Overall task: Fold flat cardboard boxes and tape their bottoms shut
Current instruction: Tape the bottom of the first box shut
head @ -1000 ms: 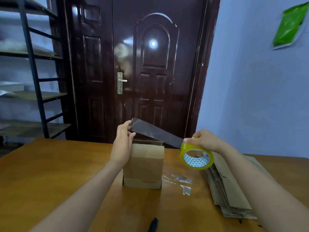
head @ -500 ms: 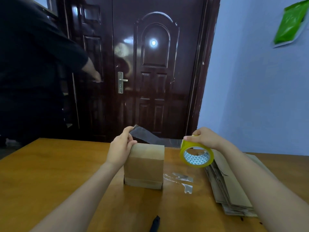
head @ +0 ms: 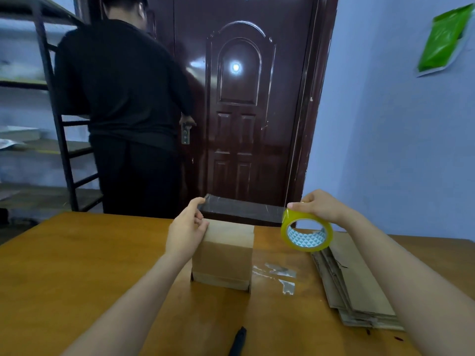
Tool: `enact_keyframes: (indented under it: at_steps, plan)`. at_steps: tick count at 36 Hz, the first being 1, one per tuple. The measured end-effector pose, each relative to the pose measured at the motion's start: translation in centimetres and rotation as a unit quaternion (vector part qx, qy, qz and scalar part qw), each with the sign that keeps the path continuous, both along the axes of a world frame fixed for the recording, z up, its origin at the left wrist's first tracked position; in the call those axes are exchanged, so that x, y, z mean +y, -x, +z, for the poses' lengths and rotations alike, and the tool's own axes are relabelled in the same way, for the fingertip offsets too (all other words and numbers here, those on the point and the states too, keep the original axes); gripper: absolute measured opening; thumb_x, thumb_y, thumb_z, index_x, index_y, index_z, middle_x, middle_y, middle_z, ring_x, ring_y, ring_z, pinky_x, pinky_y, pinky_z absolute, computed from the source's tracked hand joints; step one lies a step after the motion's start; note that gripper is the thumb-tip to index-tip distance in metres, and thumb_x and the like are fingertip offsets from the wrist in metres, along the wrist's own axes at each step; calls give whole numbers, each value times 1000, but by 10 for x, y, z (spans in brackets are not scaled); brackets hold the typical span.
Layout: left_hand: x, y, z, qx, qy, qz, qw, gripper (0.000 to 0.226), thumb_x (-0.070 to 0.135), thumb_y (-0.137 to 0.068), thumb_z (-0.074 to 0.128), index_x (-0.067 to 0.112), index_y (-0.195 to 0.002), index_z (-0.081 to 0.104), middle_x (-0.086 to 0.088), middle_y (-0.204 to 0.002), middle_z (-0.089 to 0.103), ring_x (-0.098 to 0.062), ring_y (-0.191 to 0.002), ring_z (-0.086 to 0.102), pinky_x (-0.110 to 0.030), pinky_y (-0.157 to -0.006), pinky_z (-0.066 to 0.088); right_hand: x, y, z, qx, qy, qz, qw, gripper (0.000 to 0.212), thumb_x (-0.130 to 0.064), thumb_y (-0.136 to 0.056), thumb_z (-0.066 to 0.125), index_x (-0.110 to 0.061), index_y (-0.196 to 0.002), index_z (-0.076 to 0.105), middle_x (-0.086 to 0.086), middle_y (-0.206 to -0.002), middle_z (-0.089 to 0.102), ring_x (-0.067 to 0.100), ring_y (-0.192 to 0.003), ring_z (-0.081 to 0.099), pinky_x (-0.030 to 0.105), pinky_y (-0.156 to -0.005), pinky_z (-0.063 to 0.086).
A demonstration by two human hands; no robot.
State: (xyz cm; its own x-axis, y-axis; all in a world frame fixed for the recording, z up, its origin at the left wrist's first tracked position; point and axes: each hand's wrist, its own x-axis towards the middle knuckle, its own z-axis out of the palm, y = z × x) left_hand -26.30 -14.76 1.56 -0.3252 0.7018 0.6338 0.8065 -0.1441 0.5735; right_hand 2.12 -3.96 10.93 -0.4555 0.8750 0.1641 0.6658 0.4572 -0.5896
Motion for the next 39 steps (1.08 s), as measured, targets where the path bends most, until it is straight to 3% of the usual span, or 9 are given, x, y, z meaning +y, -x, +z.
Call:
enact_keyframes:
  at_steps: [10, 18, 28, 33, 35, 39]
  plan:
    - [1, -2, -8, -108, -21, 11, 994, 41, 11, -85, 66, 19, -122, 51, 3, -84, 58, -8, -76, 57, -13, -63, 43, -7, 7, -4, -36, 24, 26, 999, 51, -47, -86, 61, -16, -48, 47, -6, -46, 45, 5, -42, 45, 16, -51, 39]
    - [1, -4, -8, -151, -23, 19, 988, 33, 14, -85, 67, 17, -116, 53, 4, -83, 59, -4, -74, 57, -15, -60, 42, -4, 13, -27, -59, 33, 28, 997, 49, -52, -84, 61, -12, -56, 54, -1, -54, 52, 10, -51, 52, 23, -59, 45]
    - [0, -6, -9, -186, -26, 17, 982, 27, 11, -84, 68, 17, -107, 55, 4, -82, 59, -4, -76, 58, -15, -61, 42, -3, 19, -45, -55, 54, 14, 997, 46, -50, -84, 63, -17, -52, 58, -6, -53, 57, 8, -53, 56, 21, -57, 44]
    - [0, -6, -9, -180, -25, 19, 983, 21, 11, -83, 68, 20, -98, 55, 1, -82, 61, -9, -77, 60, -16, -63, 45, 2, 22, -66, -57, 77, 16, 995, 55, -65, -72, 64, -10, -67, 63, 6, -66, 58, 18, -62, 57, 30, -64, 47]
    - [0, -5, -10, -181, -22, 21, 983, 19, 12, -83, 68, 20, -96, 56, 1, -81, 61, -11, -78, 61, -20, -65, 48, 1, 25, -72, -57, 77, 18, 995, 54, -63, -74, 64, -9, -69, 64, 7, -67, 59, 18, -62, 57, 31, -65, 48]
    - [-2, -4, -12, -192, -22, 25, 981, 16, 11, -84, 67, 19, -92, 56, 3, -80, 62, -12, -80, 61, -22, -67, 47, -4, 33, -77, -49, 74, 14, 996, 52, -57, -79, 64, -12, -55, 51, 4, -57, 49, 15, -52, 49, 28, -57, 41]
